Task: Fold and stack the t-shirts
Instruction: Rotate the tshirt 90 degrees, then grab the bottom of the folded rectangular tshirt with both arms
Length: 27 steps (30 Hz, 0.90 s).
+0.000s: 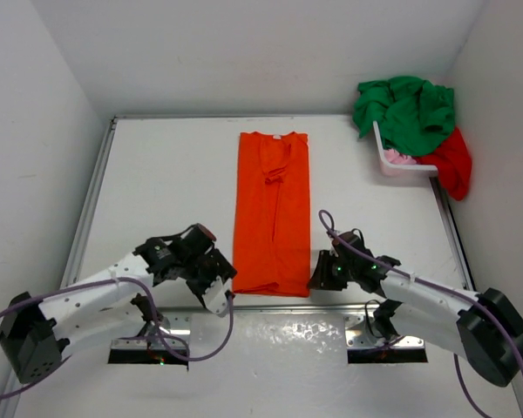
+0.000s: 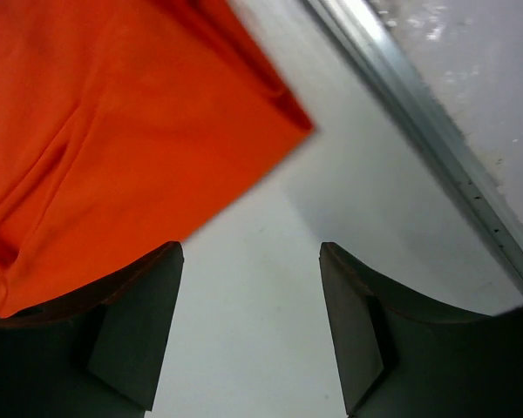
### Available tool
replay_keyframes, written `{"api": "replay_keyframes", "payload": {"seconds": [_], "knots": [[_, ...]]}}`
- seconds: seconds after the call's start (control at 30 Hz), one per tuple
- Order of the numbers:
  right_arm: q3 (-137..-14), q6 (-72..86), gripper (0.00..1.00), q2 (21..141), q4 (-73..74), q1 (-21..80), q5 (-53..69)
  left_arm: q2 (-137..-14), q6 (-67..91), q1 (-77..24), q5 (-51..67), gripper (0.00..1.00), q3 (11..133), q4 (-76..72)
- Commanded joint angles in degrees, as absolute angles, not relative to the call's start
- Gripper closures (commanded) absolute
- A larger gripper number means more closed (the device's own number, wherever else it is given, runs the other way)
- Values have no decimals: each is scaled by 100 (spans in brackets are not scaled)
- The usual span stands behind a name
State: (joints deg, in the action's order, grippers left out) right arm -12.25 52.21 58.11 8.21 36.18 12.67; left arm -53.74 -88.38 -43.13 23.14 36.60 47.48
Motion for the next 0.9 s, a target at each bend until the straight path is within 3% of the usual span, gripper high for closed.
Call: {"api": "replay_keyframes", "payload": {"seconds": [0.0, 0.23, 0.57, 0.67, 0.73, 0.83, 0.87], "knots": [[-1511, 4693, 69, 5660, 1740, 3604, 826, -5676, -9836, -4657, 2338, 38, 3182, 3626], [-1415, 5027, 65, 5967, 976, 3604, 1169, -6529, -9966, -5194, 2119, 42, 2883, 2858], [-1670, 5176, 65, 6750, 493, 3946, 1292, -7022, -9844, -5229, 2399, 42, 2760, 2435], [-1687, 5203, 66, 6934, 396, 4052, 1336, -7119, -9853, -5264, 2461, 47, 2742, 2268], [-1626, 5256, 70, 7005, 273, 4061, 1388, -7189, -9853, -5282, 2443, 55, 2716, 2180], [-1564, 5309, 82, 6996, 176, 4061, 1441, -7190, -9748, -5282, 2452, 79, 2681, 2127], [-1564, 5300, 90, 6961, 184, 4061, 1441, -7172, -9669, -5282, 2478, 97, 2689, 2066]]}}
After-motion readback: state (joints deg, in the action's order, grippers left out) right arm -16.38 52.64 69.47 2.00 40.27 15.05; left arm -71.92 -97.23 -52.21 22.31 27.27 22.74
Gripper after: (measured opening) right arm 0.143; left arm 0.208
